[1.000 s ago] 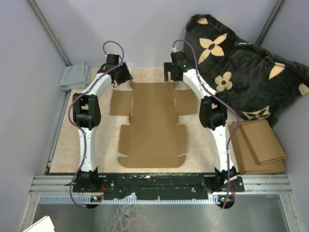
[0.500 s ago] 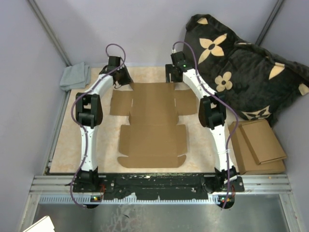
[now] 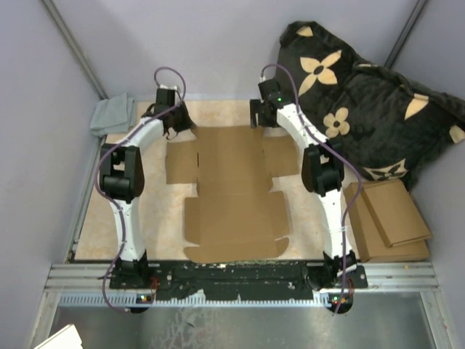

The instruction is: Fold the paper box

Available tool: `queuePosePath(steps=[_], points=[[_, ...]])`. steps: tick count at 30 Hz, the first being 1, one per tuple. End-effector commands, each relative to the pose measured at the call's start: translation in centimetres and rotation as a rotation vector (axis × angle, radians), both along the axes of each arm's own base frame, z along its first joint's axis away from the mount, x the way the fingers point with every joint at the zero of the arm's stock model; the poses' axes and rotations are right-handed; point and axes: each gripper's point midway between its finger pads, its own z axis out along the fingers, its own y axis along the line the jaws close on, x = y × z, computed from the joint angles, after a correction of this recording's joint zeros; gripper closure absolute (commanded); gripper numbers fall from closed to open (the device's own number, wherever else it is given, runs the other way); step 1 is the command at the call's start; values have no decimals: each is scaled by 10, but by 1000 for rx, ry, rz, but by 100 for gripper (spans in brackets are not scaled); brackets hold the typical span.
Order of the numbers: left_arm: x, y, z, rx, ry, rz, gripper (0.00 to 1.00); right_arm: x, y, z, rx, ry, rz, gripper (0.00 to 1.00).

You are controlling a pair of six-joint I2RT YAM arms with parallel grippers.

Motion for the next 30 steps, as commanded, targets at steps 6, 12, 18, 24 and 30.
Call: queuePosePath(steps=[6, 12, 18, 24, 30], points=[[-45, -11, 153, -44, -432, -88, 100, -56, -9, 118, 100, -110, 60, 30], [-96, -18, 183, 20, -572, -159, 100, -115, -27, 154, 98, -136, 102, 30], [-146, -17, 203, 28, -708, -161, 100, -176, -43, 188, 127, -182, 138, 29], [-183, -15, 206, 33, -796, -173, 100, -217, -50, 190, 158, -163, 148, 33], [-210, -16, 211, 55, -901, -214, 100, -236, -41, 197, 199, -152, 200, 44]])
